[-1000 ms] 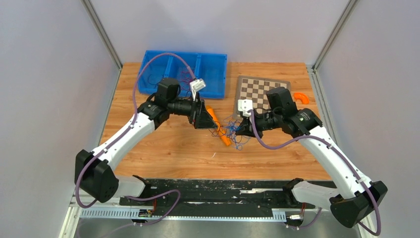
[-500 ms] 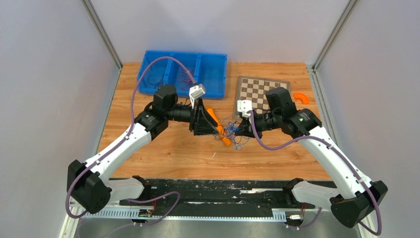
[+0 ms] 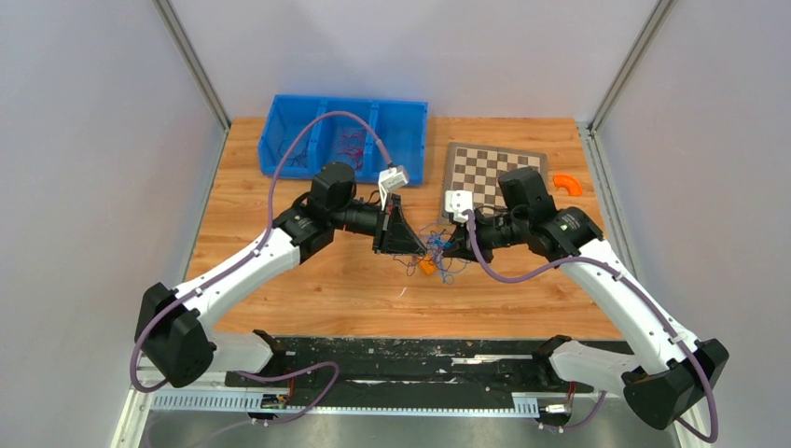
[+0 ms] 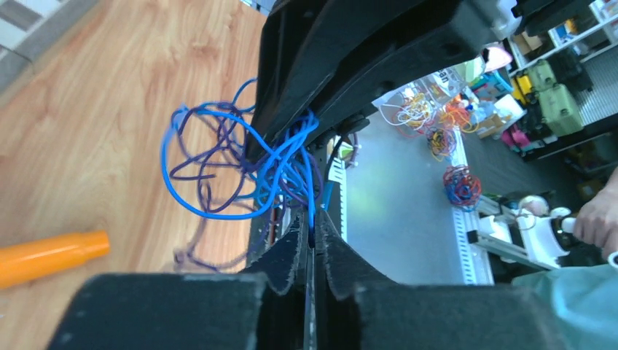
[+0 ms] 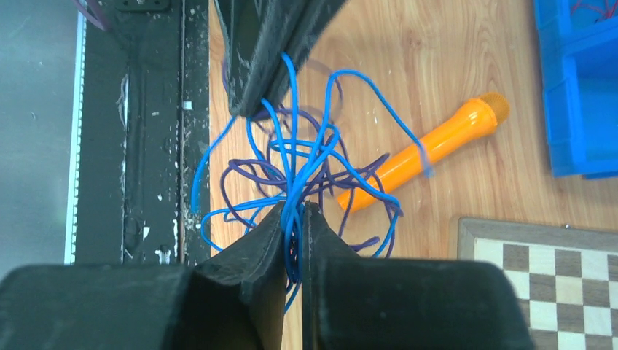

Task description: Untangle the cables

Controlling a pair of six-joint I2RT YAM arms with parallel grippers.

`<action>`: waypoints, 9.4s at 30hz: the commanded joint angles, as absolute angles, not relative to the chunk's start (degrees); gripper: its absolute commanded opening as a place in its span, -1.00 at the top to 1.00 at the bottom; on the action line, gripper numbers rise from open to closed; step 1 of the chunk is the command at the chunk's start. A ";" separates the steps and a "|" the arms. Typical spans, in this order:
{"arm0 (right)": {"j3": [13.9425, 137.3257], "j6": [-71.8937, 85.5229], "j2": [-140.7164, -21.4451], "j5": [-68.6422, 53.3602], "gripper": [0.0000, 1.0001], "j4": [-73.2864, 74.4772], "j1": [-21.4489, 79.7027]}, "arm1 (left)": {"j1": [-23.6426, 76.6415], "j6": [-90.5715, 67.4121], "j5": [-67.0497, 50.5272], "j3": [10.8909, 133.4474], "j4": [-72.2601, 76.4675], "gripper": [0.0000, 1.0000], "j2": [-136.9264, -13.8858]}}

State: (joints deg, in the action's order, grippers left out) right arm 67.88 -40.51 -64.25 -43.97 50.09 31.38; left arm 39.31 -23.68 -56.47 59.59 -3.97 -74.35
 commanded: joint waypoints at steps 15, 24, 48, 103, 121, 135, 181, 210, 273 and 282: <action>56.93 -42.97 -73.84 -45.00 0.96 45.57 11.00 | 31.77 -22.28 -58.34 77.46 -8.78 1.00 -67.12; 51.30 -49.47 -75.27 -40.96 0.88 45.70 5.75 | 21.93 -21.84 -58.77 85.15 -8.98 1.00 -67.72; 45.61 -54.97 -77.64 -34.17 0.76 46.30 2.22 | 2.69 -31.09 -49.55 108.01 -1.03 1.00 -69.89; 57.27 -41.48 -79.15 -42.41 -1.00 53.91 0.80 | 12.21 -17.68 -38.48 123.43 7.33 1.00 -125.09; 58.16 -41.06 -79.30 -43.49 -1.00 54.18 0.64 | 10.73 -7.68 -19.51 128.81 3.00 1.00 -123.41; 58.64 -41.40 -79.86 -43.30 -1.00 54.49 0.62 | 12.61 -6.06 -28.18 125.43 1.42 1.00 -122.68; 63.75 -30.12 -96.64 -35.71 -0.75 34.72 24.74 | 13.18 -7.18 -50.37 68.16 -19.59 -1.00 -71.98; 68.53 -35.71 -102.15 -35.35 -0.60 32.76 24.88 | 7.17 -15.42 -51.82 57.01 -15.12 -1.00 -64.10; 69.18 -28.19 -80.75 -45.10 1.00 38.76 26.38 | 32.16 13.76 -44.77 44.04 -9.87 0.98 -70.59; 56.99 -33.91 -83.43 -35.53 1.00 37.06 19.54 | 16.68 1.91 -49.53 62.75 -23.93 1.00 -53.41</action>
State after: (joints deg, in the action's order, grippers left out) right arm 60.40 -30.61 -83.02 -39.77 38.98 21.19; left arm 21.12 7.62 -45.47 53.36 -18.28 -57.41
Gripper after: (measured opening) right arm 0.004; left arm 0.009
